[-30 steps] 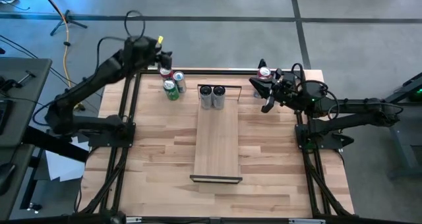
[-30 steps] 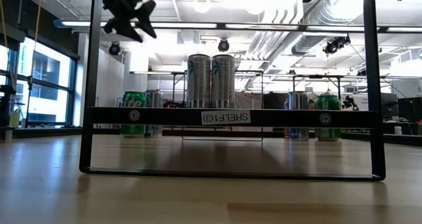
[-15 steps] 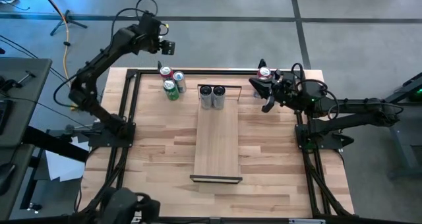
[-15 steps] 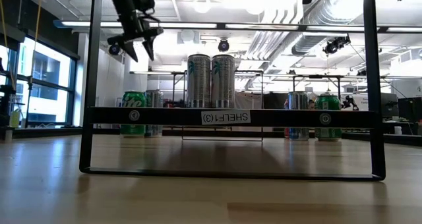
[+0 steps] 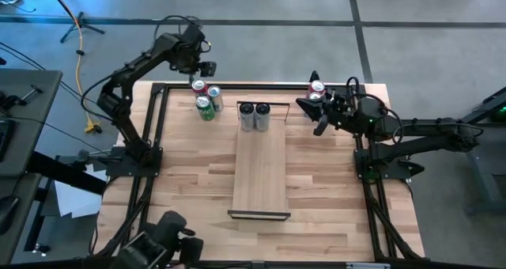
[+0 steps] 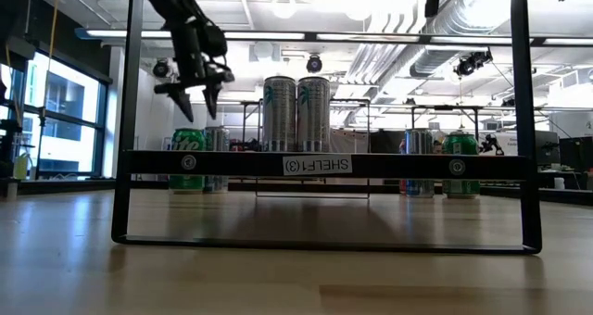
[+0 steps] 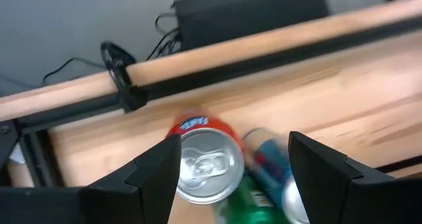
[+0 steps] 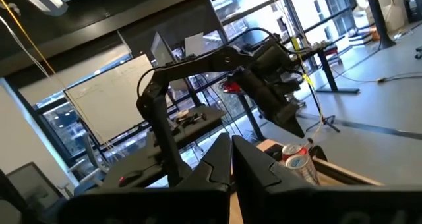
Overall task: Place canned beverage on shelf
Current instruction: Put the left red soda can on the shelf
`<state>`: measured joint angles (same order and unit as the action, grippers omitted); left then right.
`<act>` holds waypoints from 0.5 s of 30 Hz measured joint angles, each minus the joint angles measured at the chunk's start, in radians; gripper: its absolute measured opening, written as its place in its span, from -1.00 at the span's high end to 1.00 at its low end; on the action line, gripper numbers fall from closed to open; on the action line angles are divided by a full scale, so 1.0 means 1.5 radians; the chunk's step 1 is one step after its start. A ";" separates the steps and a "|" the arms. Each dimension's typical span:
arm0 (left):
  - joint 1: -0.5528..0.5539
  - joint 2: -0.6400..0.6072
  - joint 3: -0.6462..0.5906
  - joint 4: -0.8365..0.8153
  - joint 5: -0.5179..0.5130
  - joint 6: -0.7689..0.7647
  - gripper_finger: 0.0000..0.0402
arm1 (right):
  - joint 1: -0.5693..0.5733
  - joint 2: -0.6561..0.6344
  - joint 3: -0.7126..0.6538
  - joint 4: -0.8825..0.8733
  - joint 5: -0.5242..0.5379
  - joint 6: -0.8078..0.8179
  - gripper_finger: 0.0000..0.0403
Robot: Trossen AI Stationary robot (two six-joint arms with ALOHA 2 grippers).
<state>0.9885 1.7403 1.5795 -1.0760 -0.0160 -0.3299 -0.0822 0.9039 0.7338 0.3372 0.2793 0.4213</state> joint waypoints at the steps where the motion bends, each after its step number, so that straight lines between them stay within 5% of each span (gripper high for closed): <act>1: -0.001 0.007 0.000 -0.006 -0.006 0.005 -0.19 | 0.000 0.000 0.000 -0.002 0.000 0.001 1.00; 15: -0.001 0.031 0.000 -0.044 -0.057 -0.011 -0.19 | 0.000 0.000 0.000 -0.003 -0.001 -0.002 1.00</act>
<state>0.9871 1.7866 1.5795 -1.1413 -0.1010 -0.3467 -0.0822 0.9039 0.7338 0.3326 0.2779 0.4187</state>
